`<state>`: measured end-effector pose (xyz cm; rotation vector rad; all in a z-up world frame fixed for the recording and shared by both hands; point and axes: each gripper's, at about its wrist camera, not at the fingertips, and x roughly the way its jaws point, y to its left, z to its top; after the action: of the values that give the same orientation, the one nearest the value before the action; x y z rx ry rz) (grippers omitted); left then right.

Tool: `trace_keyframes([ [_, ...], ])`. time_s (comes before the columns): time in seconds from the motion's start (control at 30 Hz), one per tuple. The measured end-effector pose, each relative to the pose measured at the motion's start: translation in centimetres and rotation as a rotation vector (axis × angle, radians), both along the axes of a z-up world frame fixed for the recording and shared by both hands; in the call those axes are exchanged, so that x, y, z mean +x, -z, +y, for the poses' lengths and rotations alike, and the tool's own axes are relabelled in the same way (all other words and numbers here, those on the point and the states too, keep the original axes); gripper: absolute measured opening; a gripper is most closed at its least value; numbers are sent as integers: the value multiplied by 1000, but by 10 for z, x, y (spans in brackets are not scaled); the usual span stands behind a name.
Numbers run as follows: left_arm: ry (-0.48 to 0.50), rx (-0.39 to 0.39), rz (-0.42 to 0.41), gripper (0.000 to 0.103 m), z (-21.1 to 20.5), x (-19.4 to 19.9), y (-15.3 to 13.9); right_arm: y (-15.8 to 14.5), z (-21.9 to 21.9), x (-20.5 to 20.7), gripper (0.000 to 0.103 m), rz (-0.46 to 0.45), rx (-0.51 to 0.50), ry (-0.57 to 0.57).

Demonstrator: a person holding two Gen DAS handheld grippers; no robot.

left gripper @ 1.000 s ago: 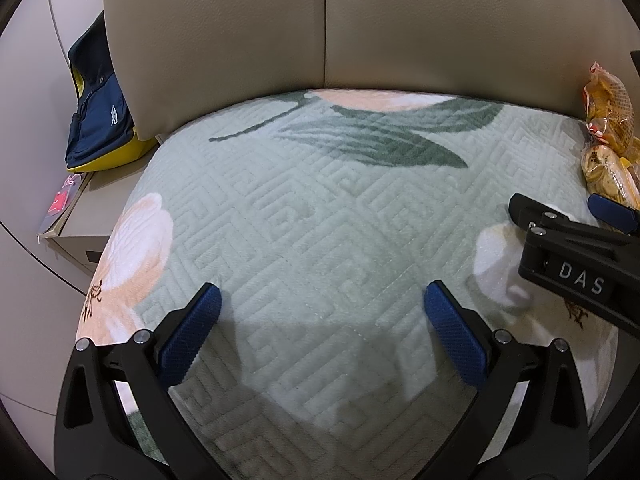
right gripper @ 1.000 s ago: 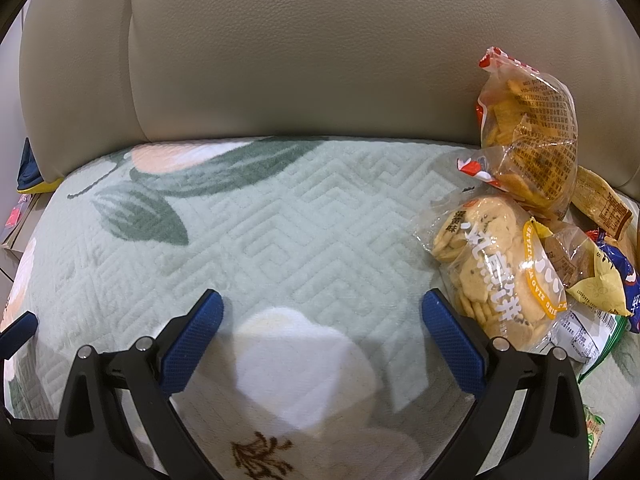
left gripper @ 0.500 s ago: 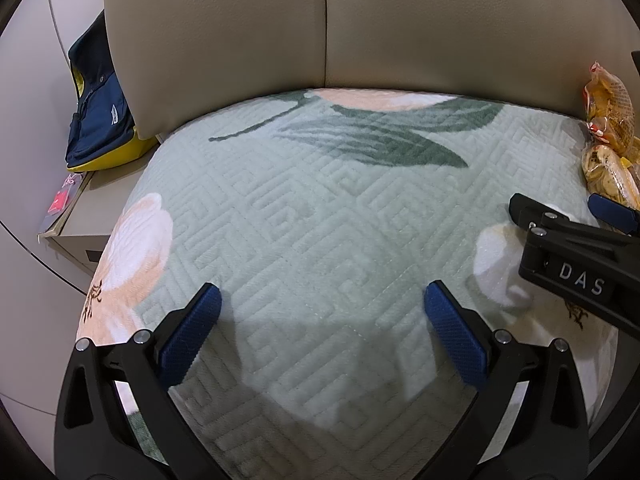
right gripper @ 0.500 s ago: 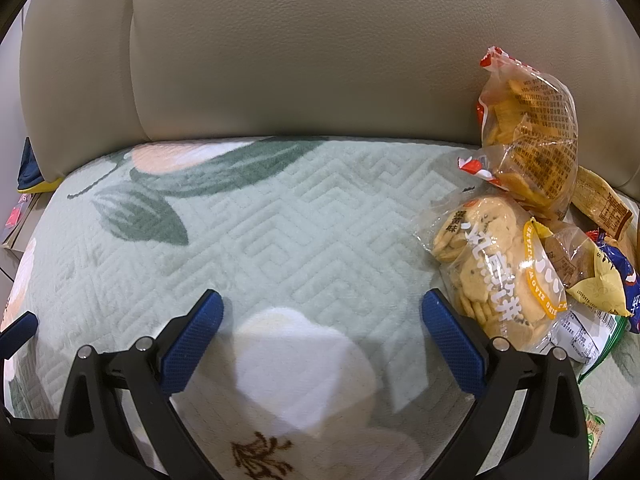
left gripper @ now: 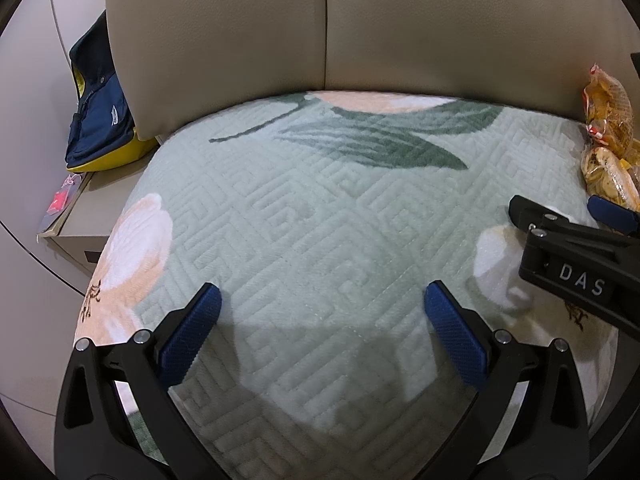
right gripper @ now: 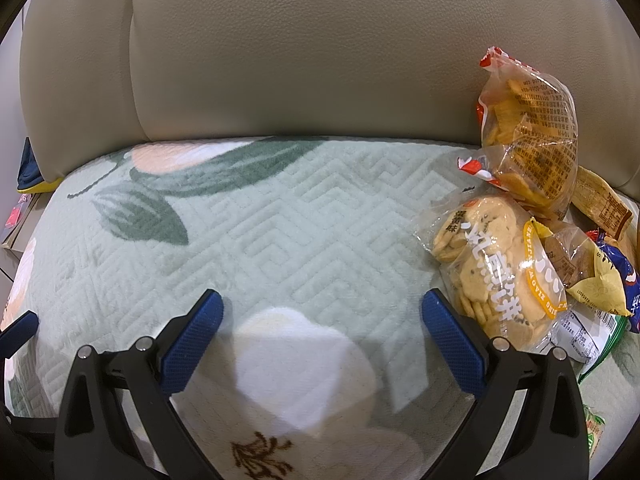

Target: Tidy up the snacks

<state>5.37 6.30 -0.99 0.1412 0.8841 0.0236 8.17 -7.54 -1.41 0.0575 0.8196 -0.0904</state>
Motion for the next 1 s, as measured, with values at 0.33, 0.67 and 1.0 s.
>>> trace_keyframes([
  [0.33, -20, 35, -18, 100, -8, -4, 1, 0, 0, 0, 98, -1, 1, 2],
  [0.67, -228, -44, 105, 100, -9, -11, -6, 1, -1, 1, 98, 28, 1, 2],
  [1.0, 46, -47, 26, 100, -69, -48, -67, -40, -47, -51, 98, 272, 129, -138],
])
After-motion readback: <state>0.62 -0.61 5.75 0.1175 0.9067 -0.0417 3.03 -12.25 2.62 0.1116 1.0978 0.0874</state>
